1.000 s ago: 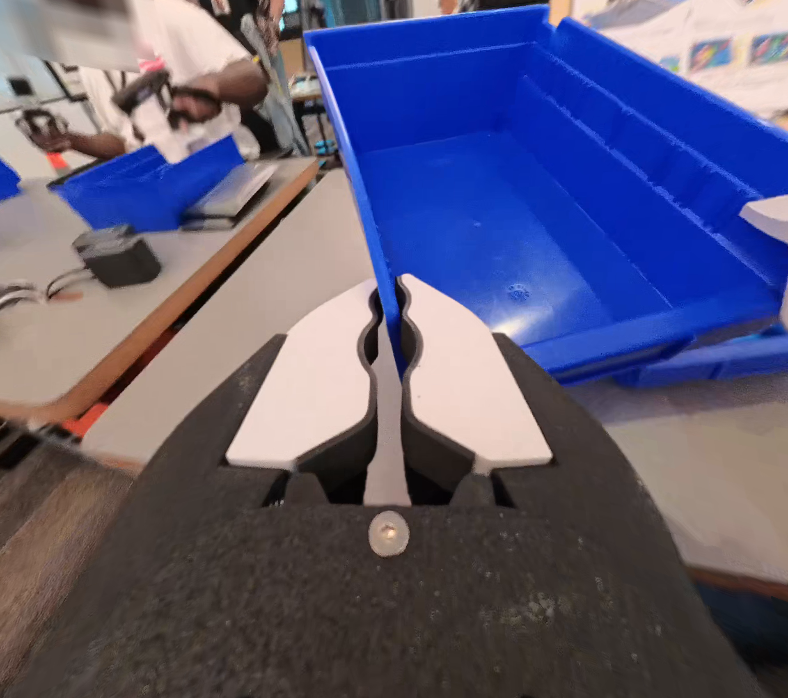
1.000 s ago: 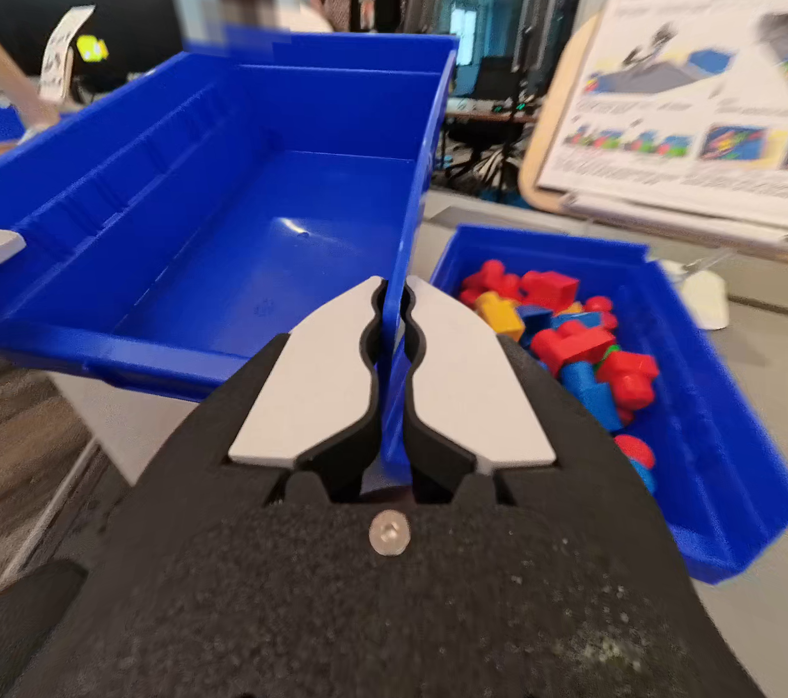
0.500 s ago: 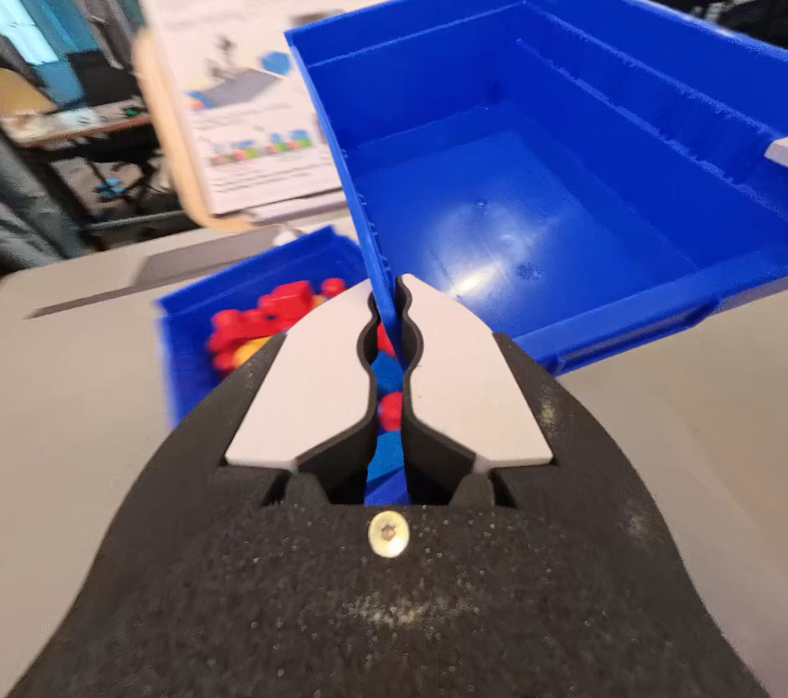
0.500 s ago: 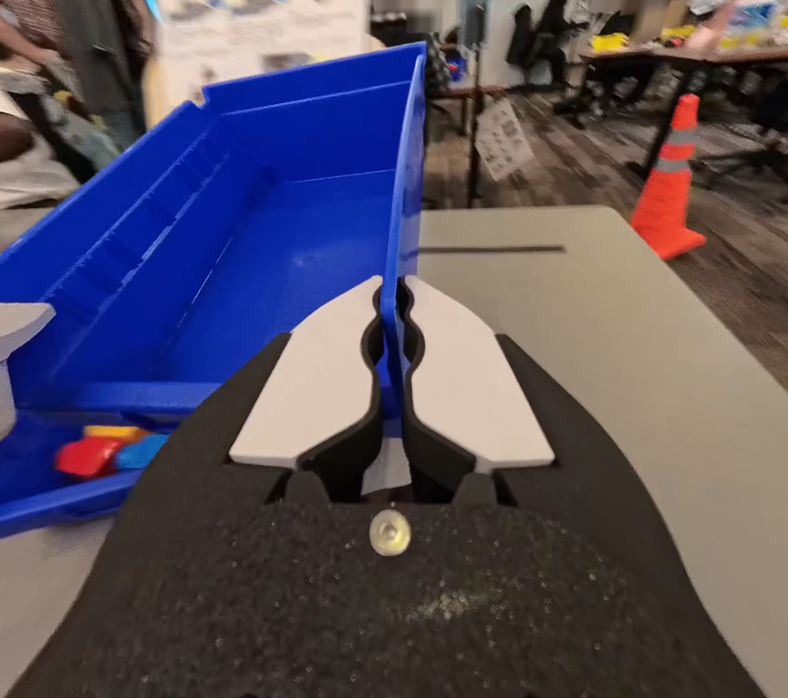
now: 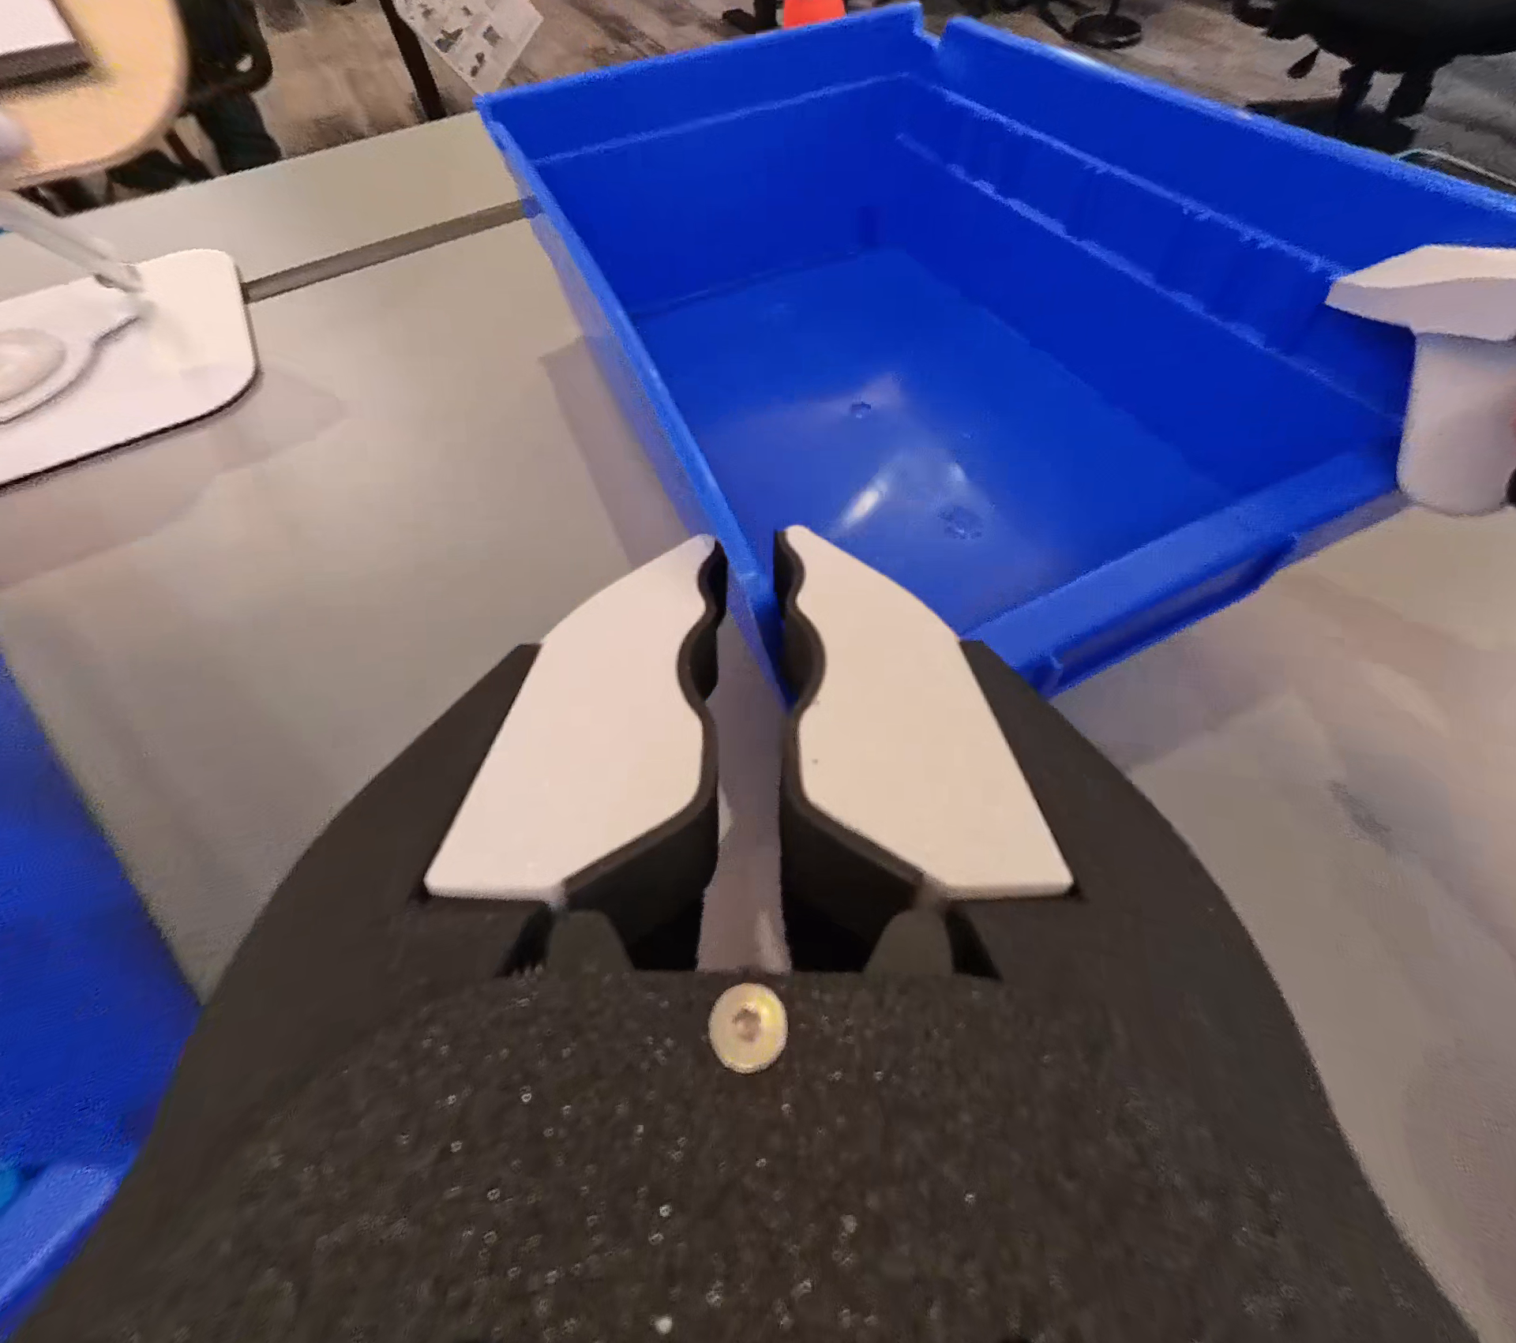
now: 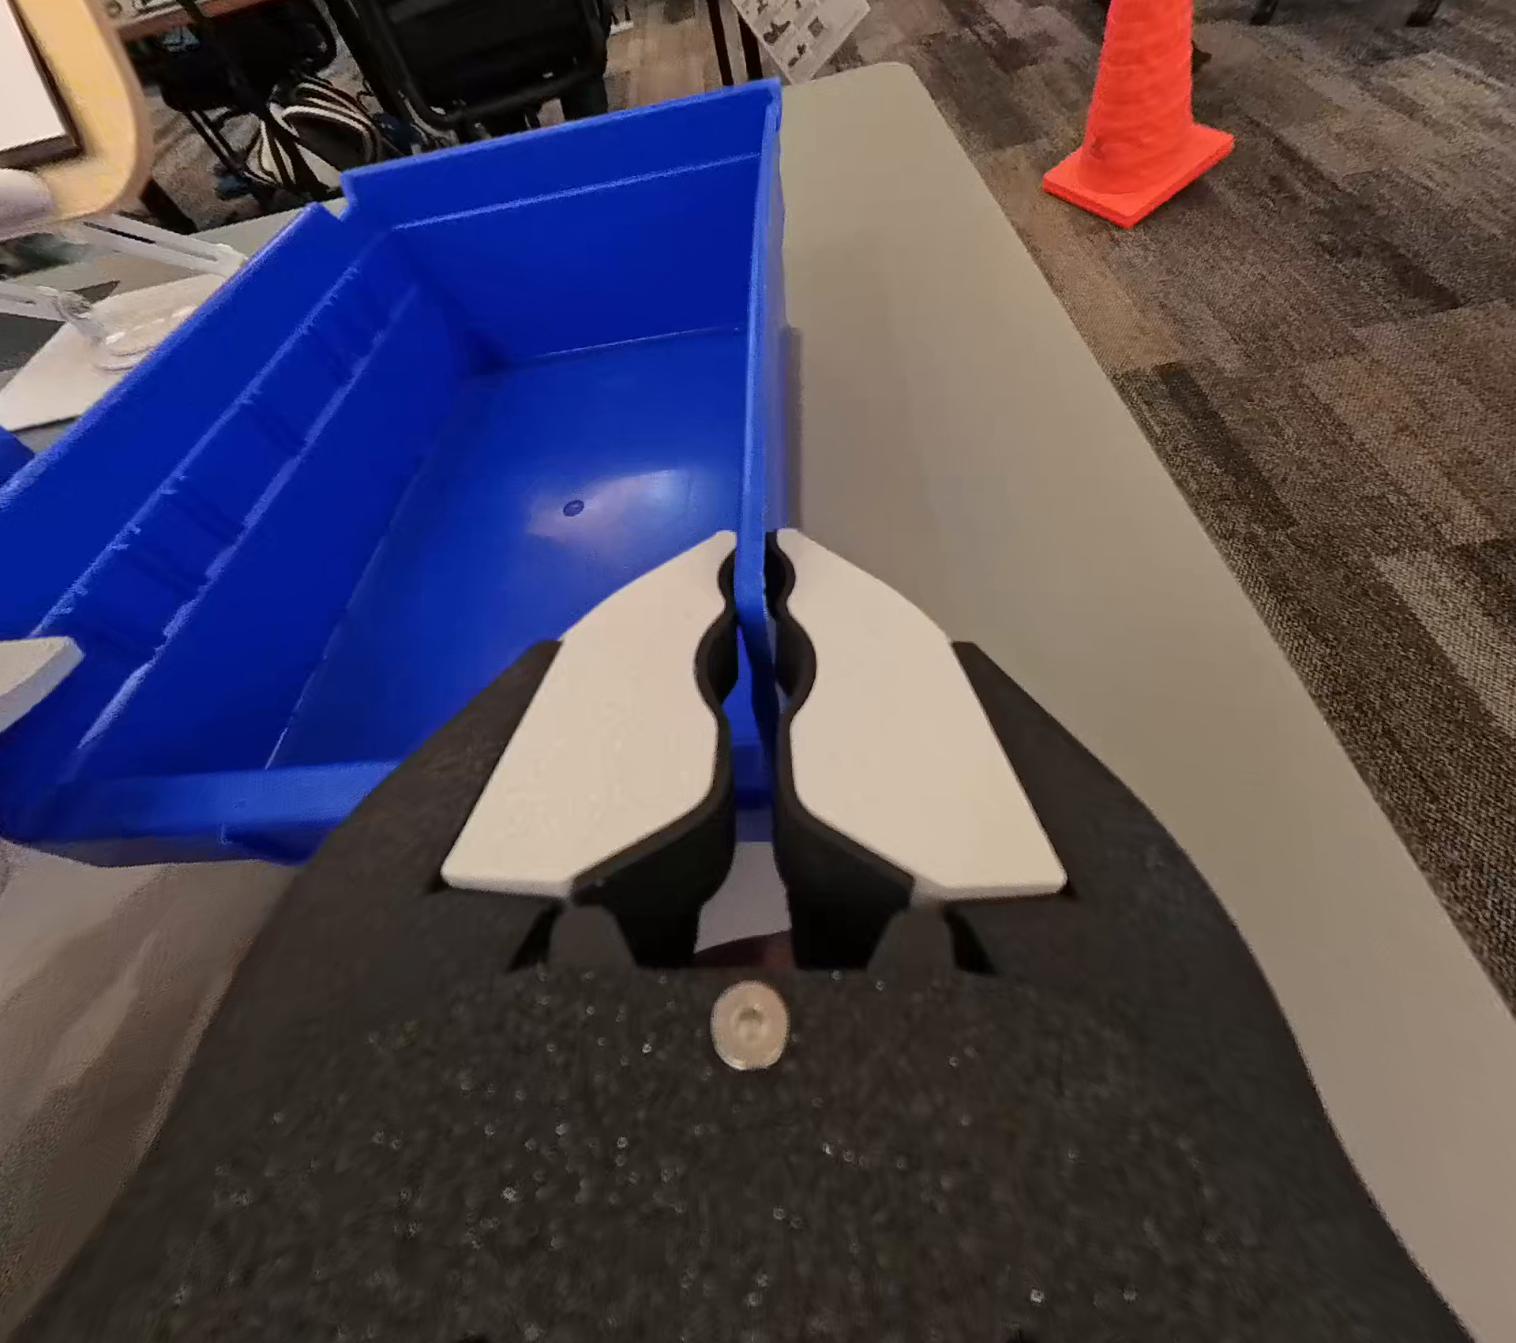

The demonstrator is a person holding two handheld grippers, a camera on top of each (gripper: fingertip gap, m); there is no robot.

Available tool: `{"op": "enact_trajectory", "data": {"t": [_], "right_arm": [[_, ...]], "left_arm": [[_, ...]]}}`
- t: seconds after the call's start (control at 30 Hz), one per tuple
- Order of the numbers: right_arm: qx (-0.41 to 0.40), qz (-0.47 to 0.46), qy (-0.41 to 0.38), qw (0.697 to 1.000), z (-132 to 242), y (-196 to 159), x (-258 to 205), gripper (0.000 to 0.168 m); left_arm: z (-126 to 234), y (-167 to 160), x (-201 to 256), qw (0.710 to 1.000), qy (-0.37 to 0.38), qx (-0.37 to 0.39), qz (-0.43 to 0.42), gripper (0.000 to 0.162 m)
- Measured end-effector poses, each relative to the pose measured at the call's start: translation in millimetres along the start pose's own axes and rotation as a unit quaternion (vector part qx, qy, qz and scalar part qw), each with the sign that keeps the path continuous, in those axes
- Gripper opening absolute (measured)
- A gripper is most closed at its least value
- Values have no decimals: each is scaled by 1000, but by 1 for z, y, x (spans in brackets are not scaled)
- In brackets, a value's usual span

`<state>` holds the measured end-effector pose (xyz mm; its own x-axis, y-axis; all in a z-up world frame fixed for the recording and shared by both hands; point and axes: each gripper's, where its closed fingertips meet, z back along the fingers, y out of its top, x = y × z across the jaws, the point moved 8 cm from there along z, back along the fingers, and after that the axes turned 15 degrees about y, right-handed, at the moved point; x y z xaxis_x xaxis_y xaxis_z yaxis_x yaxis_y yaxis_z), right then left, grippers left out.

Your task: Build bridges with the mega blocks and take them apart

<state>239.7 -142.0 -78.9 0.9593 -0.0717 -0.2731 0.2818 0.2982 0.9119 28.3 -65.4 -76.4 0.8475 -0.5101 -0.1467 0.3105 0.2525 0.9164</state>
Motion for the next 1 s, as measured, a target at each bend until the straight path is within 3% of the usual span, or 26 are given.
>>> {"op": "enact_trajectory", "data": {"t": [0.53, 0.57, 0.63, 0.73, 0.8, 0.9, 1.0], "right_arm": [[13, 7, 17, 1000, 0, -7, 43, 5], [11, 14, 15, 1000, 1, -8, 42, 10], [24, 31, 3, 999, 11, -3, 37, 37], [83, 78, -47, 992, 46, 22, 13, 49], [122, 117, -23, 985, 60, 39, -31, 46], [115, 142, 123, 976, 44, 35, -128, 43], [30, 103, 290, 951, -1, -10, -227, 43]], "left_arm": [[-4, -10, 32, 997, -69, 8, 24, 18], [-1, -10, 31, 996, -81, 4, 26, 22], [16, -5, 20, 995, -100, 1, 28, 58], [62, 1, -21, 993, -113, 20, 11, 65], [94, 0, -71, 996, -81, 29, 6, 65], [127, -19, -171, 999, 44, 15, 13, 63], [142, -57, -257, 982, 179, -32, 44, 72]]}}
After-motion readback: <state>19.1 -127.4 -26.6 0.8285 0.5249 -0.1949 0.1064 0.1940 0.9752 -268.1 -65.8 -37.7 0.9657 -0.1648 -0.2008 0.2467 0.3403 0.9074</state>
